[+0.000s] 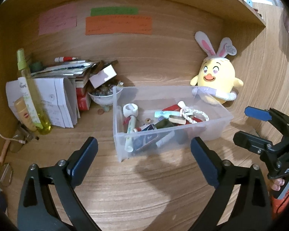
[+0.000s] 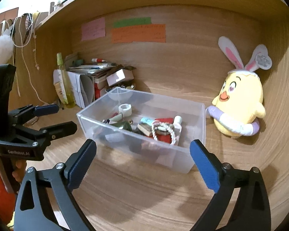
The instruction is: Organize objects
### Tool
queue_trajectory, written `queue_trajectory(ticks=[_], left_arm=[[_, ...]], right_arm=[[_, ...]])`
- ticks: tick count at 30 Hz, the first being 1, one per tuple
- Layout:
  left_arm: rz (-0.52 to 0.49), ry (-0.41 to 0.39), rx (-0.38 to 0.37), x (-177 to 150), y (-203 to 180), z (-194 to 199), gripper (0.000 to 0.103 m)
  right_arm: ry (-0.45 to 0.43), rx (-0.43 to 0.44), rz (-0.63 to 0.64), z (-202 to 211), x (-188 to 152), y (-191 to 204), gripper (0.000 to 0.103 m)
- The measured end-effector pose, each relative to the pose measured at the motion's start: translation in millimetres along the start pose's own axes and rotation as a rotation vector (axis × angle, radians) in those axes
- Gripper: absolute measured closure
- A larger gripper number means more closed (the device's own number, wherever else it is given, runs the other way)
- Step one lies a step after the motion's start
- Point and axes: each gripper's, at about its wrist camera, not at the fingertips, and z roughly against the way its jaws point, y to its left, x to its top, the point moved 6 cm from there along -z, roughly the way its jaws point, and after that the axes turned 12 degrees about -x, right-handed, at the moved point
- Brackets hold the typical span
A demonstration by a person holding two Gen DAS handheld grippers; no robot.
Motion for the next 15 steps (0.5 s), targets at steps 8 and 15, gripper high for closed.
queue_trajectory(ticks=[8, 15], left_arm=[[0.01, 0.016, 0.003, -13, 0, -3, 0.005], [0.015, 0.017, 0.001, -15, 0, -3, 0.005]], right_arm=[[0.023, 0.015, -0.02, -1, -11, 1, 0.006], [0.021, 0.021, -0.023, 2, -13, 3, 0.006]])
